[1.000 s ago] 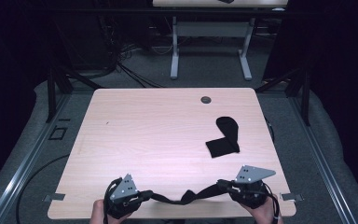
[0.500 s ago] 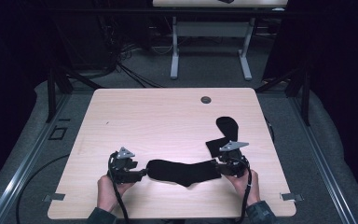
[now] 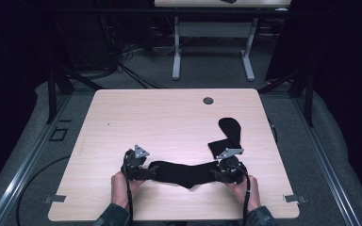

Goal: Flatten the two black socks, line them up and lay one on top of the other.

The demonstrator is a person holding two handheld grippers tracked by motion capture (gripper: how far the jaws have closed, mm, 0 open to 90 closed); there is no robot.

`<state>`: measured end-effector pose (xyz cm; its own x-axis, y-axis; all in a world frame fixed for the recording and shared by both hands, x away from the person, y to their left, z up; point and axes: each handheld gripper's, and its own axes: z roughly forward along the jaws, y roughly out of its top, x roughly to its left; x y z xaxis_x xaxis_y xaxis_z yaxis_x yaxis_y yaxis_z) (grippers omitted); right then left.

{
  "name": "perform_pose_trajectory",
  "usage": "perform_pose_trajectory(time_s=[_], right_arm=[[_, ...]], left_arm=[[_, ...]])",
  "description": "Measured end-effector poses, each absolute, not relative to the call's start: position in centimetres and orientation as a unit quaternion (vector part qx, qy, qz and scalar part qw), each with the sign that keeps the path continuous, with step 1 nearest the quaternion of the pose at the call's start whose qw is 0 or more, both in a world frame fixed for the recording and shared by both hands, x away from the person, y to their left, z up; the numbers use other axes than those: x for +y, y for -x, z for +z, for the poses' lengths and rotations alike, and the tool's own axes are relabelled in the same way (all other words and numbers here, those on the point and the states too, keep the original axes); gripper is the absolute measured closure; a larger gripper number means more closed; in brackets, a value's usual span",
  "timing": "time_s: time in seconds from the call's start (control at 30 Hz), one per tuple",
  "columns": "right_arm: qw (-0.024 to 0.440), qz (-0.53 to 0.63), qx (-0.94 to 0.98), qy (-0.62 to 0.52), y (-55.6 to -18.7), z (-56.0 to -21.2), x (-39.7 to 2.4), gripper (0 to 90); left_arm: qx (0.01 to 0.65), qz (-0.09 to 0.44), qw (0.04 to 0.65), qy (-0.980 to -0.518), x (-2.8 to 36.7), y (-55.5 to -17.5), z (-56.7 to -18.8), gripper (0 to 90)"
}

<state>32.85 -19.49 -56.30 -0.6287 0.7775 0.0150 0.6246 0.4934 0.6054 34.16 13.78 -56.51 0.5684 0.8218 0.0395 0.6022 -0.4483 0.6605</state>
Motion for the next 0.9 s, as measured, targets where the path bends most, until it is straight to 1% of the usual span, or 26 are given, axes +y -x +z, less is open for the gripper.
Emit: perform_pose_trajectory(time_s=[0.1,0.2,0.3,0.33,0.43,0.9], right_arm=[[0.129,0.284,0.859,-0.405,-32.9,-56.3,-19.4,59.9],[0.138,0.278,0.864,-0.396,-32.8,-56.4,-19.4,60.5],[0.139,0.282,0.862,-0.397,-32.6,-56.5,-19.3,60.9],[0.139,0.277,0.865,-0.395,-32.6,-56.4,-19.4,61.1],[0.130,0.282,0.866,-0.393,-32.5,-56.4,-19.6,61.7],[0.104,0.311,0.864,-0.381,-30.7,-56.7,-20.5,64.3]], left_arm=[[0.430,0.182,0.299,-0.832,13.6,-34.3,-57.1,26.4],[0.433,0.174,0.301,-0.832,13.6,-34.1,-57.7,23.4],[0.435,0.172,0.301,-0.831,13.7,-33.8,-57.7,23.5],[0.432,0.179,0.300,-0.832,13.6,-33.7,-57.7,23.5],[0.427,0.181,0.298,-0.834,13.7,-33.3,-57.6,23.5],[0.419,0.172,0.303,-0.839,14.3,-31.3,-57.7,23.7]])
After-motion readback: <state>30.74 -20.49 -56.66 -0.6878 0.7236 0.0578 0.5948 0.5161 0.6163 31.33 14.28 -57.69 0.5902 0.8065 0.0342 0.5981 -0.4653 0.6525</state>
